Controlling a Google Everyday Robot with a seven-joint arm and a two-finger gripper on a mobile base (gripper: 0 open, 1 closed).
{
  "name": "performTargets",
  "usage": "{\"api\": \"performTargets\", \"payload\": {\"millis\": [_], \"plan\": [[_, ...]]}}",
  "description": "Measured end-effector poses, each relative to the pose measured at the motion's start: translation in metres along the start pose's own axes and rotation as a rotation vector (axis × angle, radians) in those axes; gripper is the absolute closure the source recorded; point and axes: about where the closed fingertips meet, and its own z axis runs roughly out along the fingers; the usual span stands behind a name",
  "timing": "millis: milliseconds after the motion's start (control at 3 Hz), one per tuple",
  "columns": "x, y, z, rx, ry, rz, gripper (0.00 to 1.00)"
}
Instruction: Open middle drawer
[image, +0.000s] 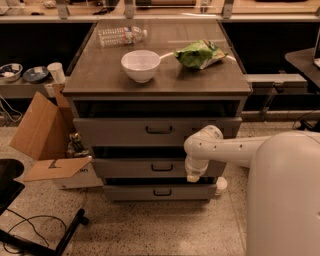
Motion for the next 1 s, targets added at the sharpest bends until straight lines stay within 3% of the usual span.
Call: {"api": "performTargets", "payload": {"millis": [333,1000], "plan": [[0.000,-0.001,-0.007,0.000,0.000,0.000,0.67],[-0.001,-0.002,-0.020,0.000,0.000,0.000,0.20]]}}
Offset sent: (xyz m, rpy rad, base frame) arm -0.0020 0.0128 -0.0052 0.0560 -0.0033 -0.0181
